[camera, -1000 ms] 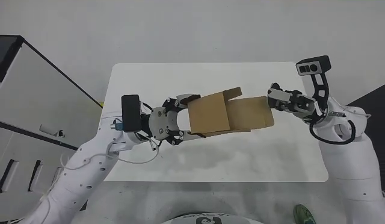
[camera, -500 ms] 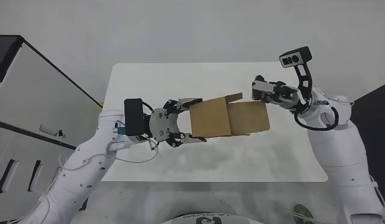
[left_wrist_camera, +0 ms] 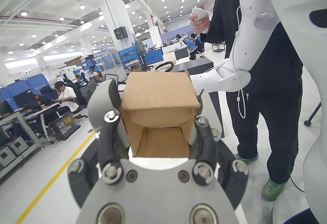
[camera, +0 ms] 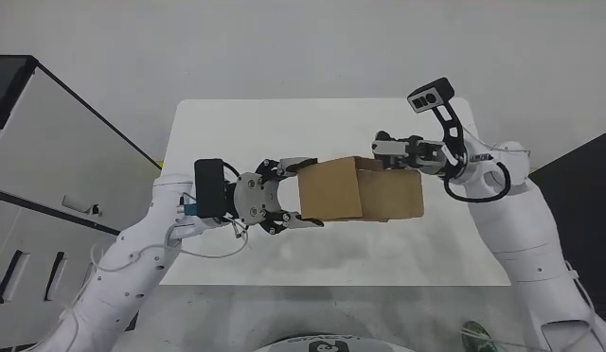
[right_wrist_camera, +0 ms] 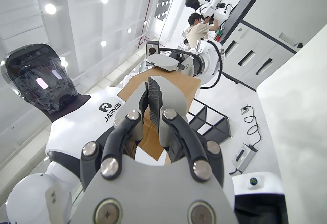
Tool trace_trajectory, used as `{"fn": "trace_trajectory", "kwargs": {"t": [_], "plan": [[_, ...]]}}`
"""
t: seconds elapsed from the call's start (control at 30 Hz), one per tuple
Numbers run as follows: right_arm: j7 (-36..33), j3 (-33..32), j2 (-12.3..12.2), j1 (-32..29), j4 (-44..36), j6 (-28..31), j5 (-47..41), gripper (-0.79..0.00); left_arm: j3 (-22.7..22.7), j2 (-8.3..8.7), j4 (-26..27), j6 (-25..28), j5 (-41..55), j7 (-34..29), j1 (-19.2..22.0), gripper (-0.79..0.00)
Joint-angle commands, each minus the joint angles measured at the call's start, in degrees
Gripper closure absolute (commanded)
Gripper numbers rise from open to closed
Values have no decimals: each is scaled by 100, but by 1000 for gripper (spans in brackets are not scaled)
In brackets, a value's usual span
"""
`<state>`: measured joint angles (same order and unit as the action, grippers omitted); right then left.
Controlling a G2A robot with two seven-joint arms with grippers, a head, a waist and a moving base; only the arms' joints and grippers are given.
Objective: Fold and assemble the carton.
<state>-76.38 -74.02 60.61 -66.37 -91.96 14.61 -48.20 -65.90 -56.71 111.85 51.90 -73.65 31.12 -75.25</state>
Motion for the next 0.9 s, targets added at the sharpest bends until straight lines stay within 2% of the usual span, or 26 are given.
{"fn": "trace_trajectory", "kwargs": {"t": [0.0, 0.33, 0.87], "plan": [[-39, 25, 3, -15, -20, -14, 1, 0, -8, -2, 7, 3, 16, -23, -14, 0], [-118, -7, 12, -131, -181, 47, -128, 0, -53, -18, 24, -14, 83, -125, -71, 0], [251, -621, -74, -213, -390, -88, 258, 0, -237, -13, 37, 84, -143, -106, -140, 0]]}}
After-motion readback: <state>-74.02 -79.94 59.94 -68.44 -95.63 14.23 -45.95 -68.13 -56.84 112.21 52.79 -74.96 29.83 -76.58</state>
